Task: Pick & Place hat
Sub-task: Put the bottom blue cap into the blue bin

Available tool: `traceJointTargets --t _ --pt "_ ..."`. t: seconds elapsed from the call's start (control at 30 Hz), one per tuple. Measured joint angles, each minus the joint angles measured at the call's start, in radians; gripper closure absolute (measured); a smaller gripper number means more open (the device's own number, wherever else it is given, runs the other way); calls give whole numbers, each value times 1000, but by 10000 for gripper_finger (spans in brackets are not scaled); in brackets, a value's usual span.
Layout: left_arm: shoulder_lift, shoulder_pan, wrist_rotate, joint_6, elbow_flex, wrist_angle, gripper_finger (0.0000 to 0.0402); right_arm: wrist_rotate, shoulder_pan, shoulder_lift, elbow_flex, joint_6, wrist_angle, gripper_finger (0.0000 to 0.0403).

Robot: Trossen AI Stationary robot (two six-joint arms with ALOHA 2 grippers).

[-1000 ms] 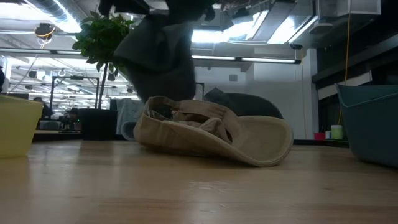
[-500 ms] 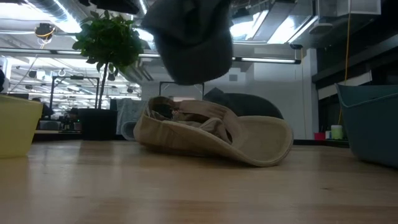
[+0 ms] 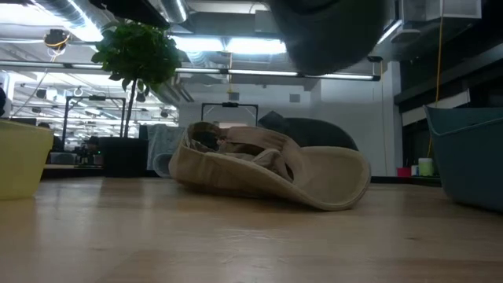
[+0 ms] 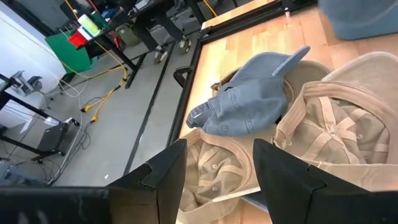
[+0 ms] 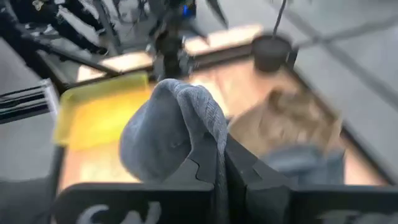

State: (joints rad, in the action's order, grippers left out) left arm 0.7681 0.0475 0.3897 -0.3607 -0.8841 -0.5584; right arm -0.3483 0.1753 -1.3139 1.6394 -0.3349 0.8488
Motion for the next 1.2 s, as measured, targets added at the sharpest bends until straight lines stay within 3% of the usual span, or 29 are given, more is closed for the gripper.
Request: traceJointTargets --t 0.2,0.43,0.6,0.97,1.2 --pt "0 0 0 2 0 0 222 118 35 49 0 -239 233 396" --pt "0 0 0 38 0 1 226 295 83 59 0 -379 426 396" --pt "0 0 1 52 0 1 225 323 135 59 0 -459 501 396" --pt "0 0 1 52 0 2 229 23 330 84 -77 -582 509 396" --pt "0 0 1 52 0 2 229 -91 481 99 -142 -751 511 396"
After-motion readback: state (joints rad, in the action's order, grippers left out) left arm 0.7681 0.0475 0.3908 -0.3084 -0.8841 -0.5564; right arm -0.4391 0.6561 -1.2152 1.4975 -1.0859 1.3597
